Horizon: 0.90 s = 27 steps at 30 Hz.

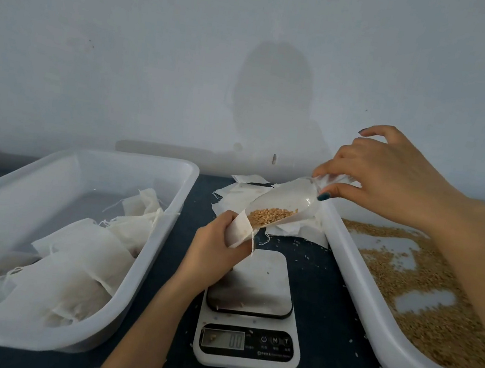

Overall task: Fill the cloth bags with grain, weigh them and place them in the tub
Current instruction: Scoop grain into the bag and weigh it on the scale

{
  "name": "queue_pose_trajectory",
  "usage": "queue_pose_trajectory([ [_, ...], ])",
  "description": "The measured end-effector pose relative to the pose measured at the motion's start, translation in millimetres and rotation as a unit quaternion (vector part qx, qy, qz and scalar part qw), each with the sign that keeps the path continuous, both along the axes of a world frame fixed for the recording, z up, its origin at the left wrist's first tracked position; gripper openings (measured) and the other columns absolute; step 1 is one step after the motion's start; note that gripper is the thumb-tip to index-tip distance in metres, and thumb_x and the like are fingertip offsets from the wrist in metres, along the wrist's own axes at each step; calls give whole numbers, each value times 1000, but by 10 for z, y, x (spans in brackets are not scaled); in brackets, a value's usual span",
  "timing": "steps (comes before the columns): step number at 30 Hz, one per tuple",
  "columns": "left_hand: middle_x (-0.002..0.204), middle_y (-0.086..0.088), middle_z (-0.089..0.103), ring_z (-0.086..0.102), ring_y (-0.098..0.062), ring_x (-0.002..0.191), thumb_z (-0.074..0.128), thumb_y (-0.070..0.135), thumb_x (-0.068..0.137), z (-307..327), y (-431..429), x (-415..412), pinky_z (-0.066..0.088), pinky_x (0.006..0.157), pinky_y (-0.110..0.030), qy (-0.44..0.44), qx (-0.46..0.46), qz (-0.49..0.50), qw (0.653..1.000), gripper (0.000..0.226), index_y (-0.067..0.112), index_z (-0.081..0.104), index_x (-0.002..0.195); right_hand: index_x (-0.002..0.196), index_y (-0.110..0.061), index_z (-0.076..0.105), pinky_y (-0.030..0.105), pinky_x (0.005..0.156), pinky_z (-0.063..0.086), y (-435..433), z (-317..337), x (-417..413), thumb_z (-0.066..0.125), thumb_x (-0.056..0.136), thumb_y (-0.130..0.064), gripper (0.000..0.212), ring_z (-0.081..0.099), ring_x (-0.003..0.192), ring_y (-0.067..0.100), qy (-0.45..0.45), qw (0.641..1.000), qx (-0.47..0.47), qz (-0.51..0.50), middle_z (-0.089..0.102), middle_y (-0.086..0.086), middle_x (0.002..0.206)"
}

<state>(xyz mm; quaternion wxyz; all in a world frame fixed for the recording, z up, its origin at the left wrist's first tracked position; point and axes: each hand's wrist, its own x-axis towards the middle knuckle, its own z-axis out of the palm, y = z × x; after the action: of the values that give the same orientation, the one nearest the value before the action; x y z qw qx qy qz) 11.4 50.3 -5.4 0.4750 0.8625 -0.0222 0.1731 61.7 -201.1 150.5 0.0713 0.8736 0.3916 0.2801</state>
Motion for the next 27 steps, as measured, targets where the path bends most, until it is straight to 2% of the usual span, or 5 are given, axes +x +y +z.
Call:
queue_pose_trajectory([
  [14, 89, 6, 68, 65, -12, 76, 71, 35, 85, 63, -31, -35, 46, 49, -12, 24, -46, 5, 999, 20, 30, 56, 97, 112, -45, 64, 27, 87, 34, -77, -121, 64, 27, 73, -81, 65, 58, 85, 0, 122, 990, 59, -43, 65, -25, 98],
  [16, 81, 4, 68, 66, -15, 73, 71, 31, 86, 77, -33, -39, 49, 49, -17, 25, -84, 0, 996, 17, 24, 58, 94, 107, -46, 62, 24, 74, 39, -104, -167, 78, 28, 66, -83, 65, 61, 87, 1, 229, 967, 96, -54, 65, -25, 103],
  [20, 69, 8, 65, 64, -8, 66, 63, 24, 92, 124, -70, -49, 50, 51, -21, 18, -129, -36, 991, 14, 12, 58, 97, 102, -29, 60, 29, 82, 52, -146, -315, 120, 44, 72, -70, 53, 66, 82, 2, 424, 881, 203, -49, 66, -12, 101],
  [24, 77, 12, 65, 62, -8, 70, 50, 28, 102, 182, -90, -104, 50, 54, -24, 1, -182, -81, 980, 19, 13, 59, 107, 106, -9, 56, 24, 69, 55, -236, -485, 243, 46, 102, -27, 21, 61, 79, 13, 522, 809, 246, -114, 60, 6, 95],
  [27, 93, 1, 66, 60, -12, 79, 34, 27, 107, 235, -78, -123, 55, 63, -29, 10, -226, -107, 968, 32, 10, 60, 117, 101, -1, 53, 21, 63, 57, -302, -515, 300, 44, 104, -21, 23, 56, 76, 16, 535, 774, 289, -175, 53, 9, 89],
])
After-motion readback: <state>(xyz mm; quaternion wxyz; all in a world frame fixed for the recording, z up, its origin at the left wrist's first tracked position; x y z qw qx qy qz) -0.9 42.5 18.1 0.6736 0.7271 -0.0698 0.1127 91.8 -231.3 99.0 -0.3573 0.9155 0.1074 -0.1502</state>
